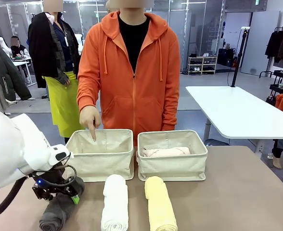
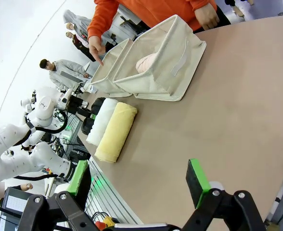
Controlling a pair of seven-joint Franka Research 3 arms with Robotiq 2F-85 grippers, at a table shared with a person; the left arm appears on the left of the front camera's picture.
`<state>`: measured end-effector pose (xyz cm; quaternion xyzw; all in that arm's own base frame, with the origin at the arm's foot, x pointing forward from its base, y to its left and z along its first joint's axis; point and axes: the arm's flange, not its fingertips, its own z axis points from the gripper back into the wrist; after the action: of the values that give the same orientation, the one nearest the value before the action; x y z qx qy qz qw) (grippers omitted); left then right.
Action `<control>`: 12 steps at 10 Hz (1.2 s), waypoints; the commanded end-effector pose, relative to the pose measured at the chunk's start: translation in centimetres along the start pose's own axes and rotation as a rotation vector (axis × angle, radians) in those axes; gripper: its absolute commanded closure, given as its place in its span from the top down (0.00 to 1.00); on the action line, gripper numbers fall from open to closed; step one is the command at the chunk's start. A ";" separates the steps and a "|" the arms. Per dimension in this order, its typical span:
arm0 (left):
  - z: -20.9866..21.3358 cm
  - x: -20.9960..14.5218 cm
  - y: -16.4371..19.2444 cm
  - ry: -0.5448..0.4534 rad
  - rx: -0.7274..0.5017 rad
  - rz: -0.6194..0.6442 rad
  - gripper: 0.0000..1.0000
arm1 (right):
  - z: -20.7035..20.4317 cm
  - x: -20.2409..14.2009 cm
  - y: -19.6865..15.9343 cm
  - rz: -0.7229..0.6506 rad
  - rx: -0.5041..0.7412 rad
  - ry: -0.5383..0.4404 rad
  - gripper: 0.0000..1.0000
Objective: Divide the towels into two baskets.
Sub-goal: Pick up one hotel-folded towel from the bottom of the table and place it in the Fabric basket indicated by the person.
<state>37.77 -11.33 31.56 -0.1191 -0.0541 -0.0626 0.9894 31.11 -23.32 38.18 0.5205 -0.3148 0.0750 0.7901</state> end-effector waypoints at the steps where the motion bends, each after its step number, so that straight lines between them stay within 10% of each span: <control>1: -0.9 -9.5 1.5 -0.023 -0.026 -0.019 0.81 | -0.1 -0.1 0.1 0.009 -0.005 -0.021 1.00; 7: -0.9 -9.6 1.6 -0.018 -0.046 -0.029 0.21 | -0.1 -0.1 0.1 0.009 -0.005 -0.021 1.00; 8: -0.6 -0.3 -0.2 0.001 -0.021 -0.014 0.21 | -0.1 -0.1 0.1 0.009 -0.005 -0.021 1.00; 12: -0.6 -0.4 -0.1 0.001 -0.025 -0.016 0.32 | -0.1 -0.1 0.1 0.009 -0.005 -0.021 1.00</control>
<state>37.43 -11.57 31.01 -0.1308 -0.0538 -0.0711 0.9874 31.11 -23.32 38.18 0.5205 -0.3148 0.0750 0.7901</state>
